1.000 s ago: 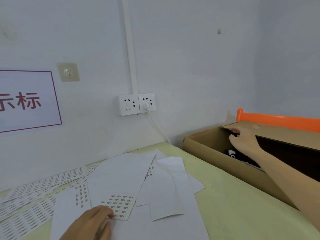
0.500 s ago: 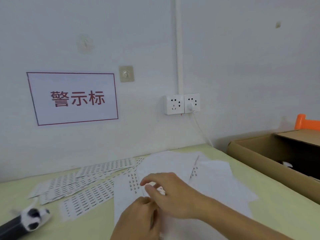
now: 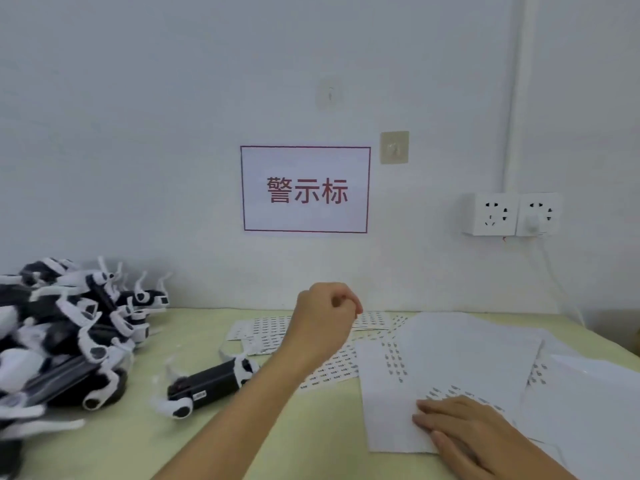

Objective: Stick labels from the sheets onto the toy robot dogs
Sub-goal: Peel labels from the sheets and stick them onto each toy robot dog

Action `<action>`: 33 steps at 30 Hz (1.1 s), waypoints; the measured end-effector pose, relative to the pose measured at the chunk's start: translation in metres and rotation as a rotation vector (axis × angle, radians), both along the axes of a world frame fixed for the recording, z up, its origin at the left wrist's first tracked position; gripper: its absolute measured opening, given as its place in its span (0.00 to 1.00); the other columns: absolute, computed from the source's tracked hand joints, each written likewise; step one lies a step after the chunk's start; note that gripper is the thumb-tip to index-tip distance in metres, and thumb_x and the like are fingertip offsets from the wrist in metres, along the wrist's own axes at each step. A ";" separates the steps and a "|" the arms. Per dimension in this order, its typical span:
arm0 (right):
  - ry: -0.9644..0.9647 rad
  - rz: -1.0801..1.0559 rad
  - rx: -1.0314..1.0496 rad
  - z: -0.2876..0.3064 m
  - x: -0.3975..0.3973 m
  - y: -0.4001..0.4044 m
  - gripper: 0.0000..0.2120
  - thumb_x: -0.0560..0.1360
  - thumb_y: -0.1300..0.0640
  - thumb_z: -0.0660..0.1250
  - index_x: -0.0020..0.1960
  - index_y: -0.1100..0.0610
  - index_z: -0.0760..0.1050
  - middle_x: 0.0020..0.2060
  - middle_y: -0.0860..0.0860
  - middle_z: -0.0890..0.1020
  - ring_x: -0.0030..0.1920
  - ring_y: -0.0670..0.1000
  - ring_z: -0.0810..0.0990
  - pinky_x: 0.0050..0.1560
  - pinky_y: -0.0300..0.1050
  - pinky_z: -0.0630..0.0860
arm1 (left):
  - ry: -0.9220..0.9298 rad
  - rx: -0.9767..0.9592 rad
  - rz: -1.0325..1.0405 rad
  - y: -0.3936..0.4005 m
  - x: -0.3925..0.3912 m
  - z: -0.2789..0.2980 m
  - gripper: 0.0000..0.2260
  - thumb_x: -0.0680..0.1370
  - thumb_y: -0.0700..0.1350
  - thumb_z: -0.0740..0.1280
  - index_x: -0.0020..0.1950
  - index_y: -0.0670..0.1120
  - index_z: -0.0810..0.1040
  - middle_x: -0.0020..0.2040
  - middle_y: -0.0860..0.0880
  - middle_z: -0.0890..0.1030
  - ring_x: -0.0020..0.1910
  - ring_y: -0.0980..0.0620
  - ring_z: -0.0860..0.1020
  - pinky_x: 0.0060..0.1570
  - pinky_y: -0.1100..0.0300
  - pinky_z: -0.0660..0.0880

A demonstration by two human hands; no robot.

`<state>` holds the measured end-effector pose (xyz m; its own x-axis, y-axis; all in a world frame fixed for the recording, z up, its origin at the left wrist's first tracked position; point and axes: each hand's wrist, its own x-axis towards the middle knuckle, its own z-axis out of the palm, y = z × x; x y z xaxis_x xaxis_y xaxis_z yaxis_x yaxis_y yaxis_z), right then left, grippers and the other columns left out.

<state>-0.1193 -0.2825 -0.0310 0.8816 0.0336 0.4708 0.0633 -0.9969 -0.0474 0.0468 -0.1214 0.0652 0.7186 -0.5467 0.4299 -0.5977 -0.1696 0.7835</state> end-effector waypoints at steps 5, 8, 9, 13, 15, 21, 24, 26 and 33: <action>-0.060 -0.037 -0.019 0.002 0.000 0.007 0.25 0.43 0.53 0.88 0.39 0.44 0.86 0.41 0.39 0.86 0.38 0.39 0.84 0.28 0.36 0.78 | -0.133 0.470 0.029 0.066 0.062 0.032 0.04 0.81 0.52 0.64 0.53 0.59 0.78 0.50 0.56 0.81 0.49 0.54 0.81 0.42 0.65 0.74; -0.074 -0.068 -0.050 0.007 -0.003 0.013 0.26 0.42 0.54 0.88 0.38 0.45 0.86 0.40 0.40 0.86 0.37 0.39 0.84 0.27 0.35 0.77 | -0.118 0.805 0.044 0.099 0.087 0.029 0.21 0.73 0.68 0.67 0.63 0.64 0.72 0.59 0.58 0.76 0.55 0.59 0.76 0.55 0.60 0.70; -0.085 -0.079 -0.061 0.007 -0.003 0.013 0.26 0.42 0.54 0.88 0.38 0.45 0.85 0.40 0.39 0.86 0.37 0.39 0.84 0.27 0.35 0.77 | -0.098 0.905 0.051 0.105 0.091 0.026 0.26 0.70 0.70 0.69 0.66 0.65 0.70 0.60 0.58 0.74 0.57 0.57 0.75 0.57 0.59 0.68; -0.066 -0.066 0.021 0.008 -0.006 0.016 0.27 0.43 0.54 0.88 0.40 0.44 0.85 0.41 0.38 0.85 0.38 0.38 0.84 0.33 0.32 0.76 | -0.042 1.202 0.066 0.114 0.101 0.007 0.40 0.65 0.66 0.77 0.73 0.61 0.65 0.57 0.59 0.71 0.59 0.54 0.71 0.60 0.58 0.67; -0.016 -0.005 -0.001 0.014 -0.005 0.018 0.25 0.50 0.53 0.87 0.46 0.43 0.85 0.47 0.37 0.84 0.44 0.35 0.83 0.38 0.30 0.77 | -0.044 1.228 0.109 0.113 0.105 -0.003 0.42 0.65 0.62 0.78 0.75 0.57 0.64 0.63 0.57 0.73 0.61 0.52 0.72 0.62 0.57 0.69; -0.035 -0.035 0.010 0.008 -0.006 0.011 0.25 0.47 0.53 0.87 0.43 0.43 0.85 0.45 0.37 0.85 0.42 0.36 0.83 0.46 0.27 0.74 | -0.118 1.043 0.138 0.110 0.110 -0.014 0.32 0.67 0.58 0.78 0.69 0.57 0.72 0.67 0.55 0.73 0.58 0.52 0.74 0.61 0.56 0.72; -0.007 -0.030 0.036 0.008 -0.006 0.008 0.22 0.55 0.54 0.85 0.47 0.43 0.85 0.49 0.35 0.83 0.48 0.37 0.82 0.43 0.32 0.79 | -0.084 0.789 0.135 0.106 0.109 -0.006 0.27 0.67 0.56 0.80 0.63 0.56 0.76 0.60 0.55 0.77 0.56 0.53 0.77 0.58 0.57 0.74; -0.014 -0.028 0.001 0.007 -0.005 0.008 0.24 0.49 0.55 0.87 0.43 0.44 0.86 0.45 0.38 0.85 0.42 0.38 0.83 0.34 0.34 0.80 | 0.002 0.530 0.127 0.099 0.105 0.000 0.23 0.66 0.54 0.81 0.58 0.55 0.79 0.53 0.53 0.83 0.51 0.53 0.82 0.54 0.54 0.79; -0.079 -0.045 -0.034 0.001 -0.002 0.006 0.25 0.45 0.51 0.87 0.41 0.43 0.85 0.42 0.38 0.85 0.39 0.37 0.83 0.31 0.34 0.78 | 0.570 -0.176 -0.168 0.057 0.063 0.015 0.18 0.73 0.43 0.76 0.60 0.41 0.77 0.44 0.45 0.86 0.40 0.46 0.86 0.37 0.57 0.80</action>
